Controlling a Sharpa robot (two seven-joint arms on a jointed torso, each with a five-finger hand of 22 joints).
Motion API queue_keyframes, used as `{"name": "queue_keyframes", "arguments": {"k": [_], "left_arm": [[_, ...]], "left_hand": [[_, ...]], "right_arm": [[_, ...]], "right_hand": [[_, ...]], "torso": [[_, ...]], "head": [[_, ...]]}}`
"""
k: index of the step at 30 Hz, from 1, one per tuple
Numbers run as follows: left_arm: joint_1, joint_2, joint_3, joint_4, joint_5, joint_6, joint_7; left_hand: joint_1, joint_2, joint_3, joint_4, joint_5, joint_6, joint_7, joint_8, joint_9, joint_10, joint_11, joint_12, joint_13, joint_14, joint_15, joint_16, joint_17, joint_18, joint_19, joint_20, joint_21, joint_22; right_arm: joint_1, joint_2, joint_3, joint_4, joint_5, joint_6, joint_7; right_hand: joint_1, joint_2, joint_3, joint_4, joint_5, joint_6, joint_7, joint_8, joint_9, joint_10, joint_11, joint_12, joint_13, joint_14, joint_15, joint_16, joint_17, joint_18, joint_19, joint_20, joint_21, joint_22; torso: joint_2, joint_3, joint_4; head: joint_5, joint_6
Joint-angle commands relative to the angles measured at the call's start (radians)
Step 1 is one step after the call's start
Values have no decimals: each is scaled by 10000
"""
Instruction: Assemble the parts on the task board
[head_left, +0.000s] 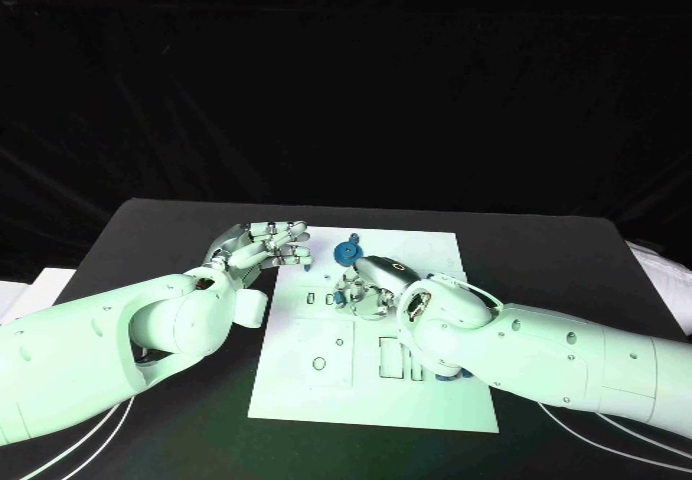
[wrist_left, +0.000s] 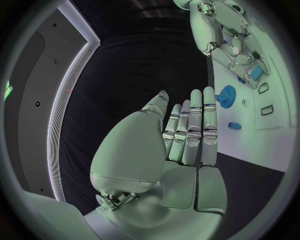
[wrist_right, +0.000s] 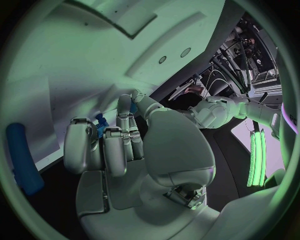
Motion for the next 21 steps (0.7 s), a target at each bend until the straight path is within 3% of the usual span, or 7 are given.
{"name": "queue_keyframes", "arguments": {"k": [1, 21], "left_arm": [[5, 8, 5, 12, 18, 135, 35], [5, 21, 5, -20, 18, 165, 0]], "left_hand": [[-30, -14, -22, -37, -52, 5, 36, -23, 16, 24, 43, -63, -12, -74, 25, -45, 12, 126, -71, 22, 36, 13], [-30, -14, -22, -37, -52, 5, 36, -23, 16, 24, 43, -63, -12, -74, 25, -45, 12, 126, -71, 22, 36, 13]], "right_arm": [[-13, -5, -4, -9, 384, -104, 340], [-12, -30, -5, -18, 401, -363, 260]], "right_hand": [[-92, -166, 173, 13, -62, 8, 65, -63, -5, 191, -69, -658, -621, 774, -24, -68, 1389, 57, -52, -35, -53, -10], [-144, -420, 189, -14, -31, -232, 139, -241, -69, 474, -17, -865, -865, 758, 2, -130, 1294, 54, -40, -10, -60, -5]], "torso": [[0, -3, 1], [9, 2, -2]], "head": [[9, 2], [-14, -14]]}}
